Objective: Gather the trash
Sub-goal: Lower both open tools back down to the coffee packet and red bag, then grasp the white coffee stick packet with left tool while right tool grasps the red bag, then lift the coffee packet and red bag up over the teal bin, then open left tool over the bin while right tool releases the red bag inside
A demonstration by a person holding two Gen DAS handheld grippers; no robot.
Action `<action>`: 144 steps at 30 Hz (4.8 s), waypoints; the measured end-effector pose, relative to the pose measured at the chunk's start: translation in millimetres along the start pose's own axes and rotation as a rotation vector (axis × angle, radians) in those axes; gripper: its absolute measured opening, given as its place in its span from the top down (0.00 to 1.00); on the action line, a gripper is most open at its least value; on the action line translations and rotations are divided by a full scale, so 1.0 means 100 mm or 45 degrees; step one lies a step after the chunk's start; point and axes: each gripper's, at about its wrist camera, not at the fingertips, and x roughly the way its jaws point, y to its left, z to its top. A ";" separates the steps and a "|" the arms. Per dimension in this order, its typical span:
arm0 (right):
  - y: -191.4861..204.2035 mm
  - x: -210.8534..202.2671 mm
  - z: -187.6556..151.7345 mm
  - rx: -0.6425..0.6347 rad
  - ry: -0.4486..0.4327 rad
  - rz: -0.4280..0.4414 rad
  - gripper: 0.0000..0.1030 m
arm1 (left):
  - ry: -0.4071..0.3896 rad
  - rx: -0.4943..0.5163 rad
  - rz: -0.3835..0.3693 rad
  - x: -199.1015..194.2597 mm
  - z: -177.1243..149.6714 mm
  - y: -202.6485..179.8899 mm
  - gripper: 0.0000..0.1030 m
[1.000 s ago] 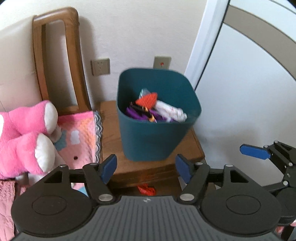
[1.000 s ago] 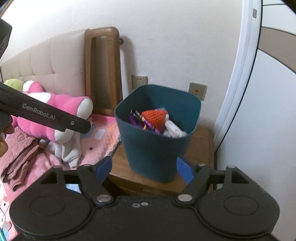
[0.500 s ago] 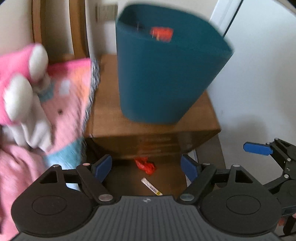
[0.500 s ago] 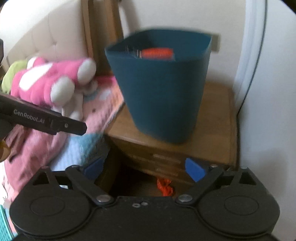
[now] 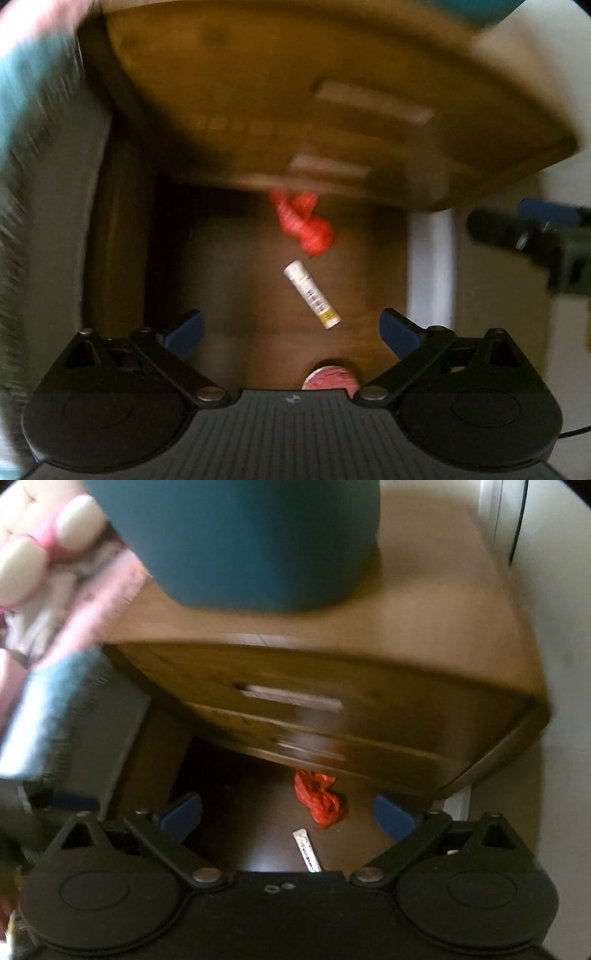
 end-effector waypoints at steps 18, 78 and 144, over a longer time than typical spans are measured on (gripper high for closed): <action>-0.49 2.64 -0.71 -0.169 0.189 0.041 0.13 | 0.223 -0.261 0.023 2.96 -0.22 -0.08 0.02; 0.15 1.49 -1.23 0.110 0.237 -0.072 0.84 | 0.151 -0.324 -0.095 1.04 -0.45 0.25 0.79; 0.71 -1.97 2.68 -0.298 -0.053 -0.132 0.81 | -0.213 0.073 -0.054 -3.62 2.70 -1.08 0.78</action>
